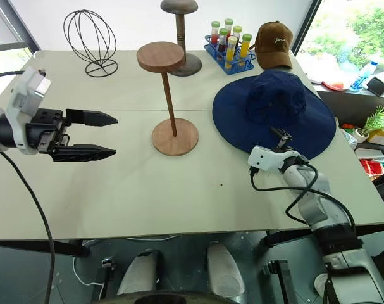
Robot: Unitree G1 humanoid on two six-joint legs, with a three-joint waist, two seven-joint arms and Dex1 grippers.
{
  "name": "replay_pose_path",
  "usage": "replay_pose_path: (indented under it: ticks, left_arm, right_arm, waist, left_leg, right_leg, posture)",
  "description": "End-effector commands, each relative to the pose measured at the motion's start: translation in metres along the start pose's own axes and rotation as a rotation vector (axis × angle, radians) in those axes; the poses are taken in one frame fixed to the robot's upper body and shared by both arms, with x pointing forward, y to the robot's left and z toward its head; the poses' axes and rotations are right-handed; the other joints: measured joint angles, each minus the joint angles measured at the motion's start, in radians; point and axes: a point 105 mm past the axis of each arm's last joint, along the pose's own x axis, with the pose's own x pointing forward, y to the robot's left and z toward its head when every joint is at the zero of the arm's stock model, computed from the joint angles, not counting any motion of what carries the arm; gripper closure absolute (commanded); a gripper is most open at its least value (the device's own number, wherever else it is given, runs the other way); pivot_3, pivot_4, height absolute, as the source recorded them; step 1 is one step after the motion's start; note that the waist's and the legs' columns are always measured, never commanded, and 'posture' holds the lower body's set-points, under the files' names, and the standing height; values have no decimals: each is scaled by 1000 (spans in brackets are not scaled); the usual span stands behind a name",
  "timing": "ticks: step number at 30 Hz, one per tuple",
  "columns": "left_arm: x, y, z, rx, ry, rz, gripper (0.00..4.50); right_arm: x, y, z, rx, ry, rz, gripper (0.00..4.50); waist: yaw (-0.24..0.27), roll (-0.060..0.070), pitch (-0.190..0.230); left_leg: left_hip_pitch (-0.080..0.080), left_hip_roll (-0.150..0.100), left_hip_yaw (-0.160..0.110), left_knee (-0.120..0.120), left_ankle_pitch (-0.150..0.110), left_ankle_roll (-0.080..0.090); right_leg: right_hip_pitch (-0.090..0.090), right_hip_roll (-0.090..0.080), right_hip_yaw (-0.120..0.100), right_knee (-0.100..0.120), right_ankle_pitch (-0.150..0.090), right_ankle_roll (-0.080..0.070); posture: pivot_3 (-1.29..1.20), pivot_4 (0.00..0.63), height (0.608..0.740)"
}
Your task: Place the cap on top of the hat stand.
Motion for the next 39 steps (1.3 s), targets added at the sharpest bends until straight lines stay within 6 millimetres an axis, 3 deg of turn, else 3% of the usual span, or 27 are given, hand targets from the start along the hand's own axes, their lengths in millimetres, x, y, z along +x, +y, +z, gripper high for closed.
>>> replay_pose_path:
  ticks: [1, 5, 7, 9, 15, 19, 22, 27, 32, 39]
  left_arm:
    - [-5, -4, 13, 56, -10, 12, 0]
    - [-4, -4, 14, 59, -11, 13, 0]
    - [-4, -4, 15, 60, -12, 14, 0]
    - [-5, -4, 16, 60, -15, 17, 0]
    - [-5, -4, 16, 57, -18, 19, 0]
    - [-4, -3, 16, 56, -21, 21, 0]
    - [-5, -3, 18, 59, -28, 28, 0]
    - [-10, -2, 24, 63, -62, 65, 0]
    - [-23, -1, 30, 66, -106, 139, 0]
    - [-38, 0, 40, 80, -154, 230, 0]
  right_arm:
    - [7, 29, -15, 6, 56, 81, 21]
    - [14, 32, -19, 27, 72, 82, 21]
    - [14, 36, -17, 62, 60, 94, 558]
    - [13, 37, -16, 91, 51, 100, 1388]
    - [12, 36, -13, 113, 42, 96, 4476]
    - [12, 29, -7, 188, 23, 96, 4476]
    - [8, 13, 11, 352, -58, 117, 4476]
    - [-3, -41, 33, 547, -196, 112, 4476]
    - [-15, -136, 57, 627, -358, 29, 4476]
    - [-14, -243, 76, 586, -435, -115, 4476]
  waist:
    - [0, -2, -1]
    - [-3, -4, -2]
    - [-4, -5, -3]
    - [-4, -5, -3]
    - [-4, -4, -3]
    - [-3, -4, -2]
    - [0, -2, -1]
    - [0, 13, 8]
    - [-3, 25, 16]
    - [-1, 26, 17]
  left_leg:
    - [0, 0, 0, 0, 0, 0]
    - [6, 0, 0, -1, 0, 0]
    - [12, 0, 0, -3, 0, 0]
    - [12, 0, 0, -3, 0, 0]
    - [11, 0, 0, -3, 0, 0]
    - [10, 0, 0, -4, 0, 0]
    - [10, 0, 0, -6, 0, 0]
    - [1, 0, 0, -9, 0, 0]
    - [-7, 0, 0, -6, 0, 0]
    - [-8, 0, 0, -8, 0, 0]
  right_leg:
    - [0, 0, 0, 0, 0, 0]
    - [7, 0, 0, -2, 0, 0]
    - [14, 0, 0, -6, 0, 0]
    - [15, 0, 0, -9, 0, 0]
    - [15, 0, 0, -11, 0, -1]
    - [14, 0, 0, -11, 0, 0]
    - [13, 0, 0, -12, 0, 0]
    - [4, 0, 0, -11, 0, 1]
    - [-5, 0, 0, -9, 2, 4]
    - [-7, 0, 0, -11, 1, 1]
  posture:
    - [0, 150, 740]
    - [0, 150, 740]
    - [0, 150, 740]
    - [0, 150, 740]
    - [0, 150, 740]
    - [0, 150, 740]
    - [0, 150, 740]
    - [0, 150, 740]
    - [0, 150, 740]
    - [0, 150, 740]
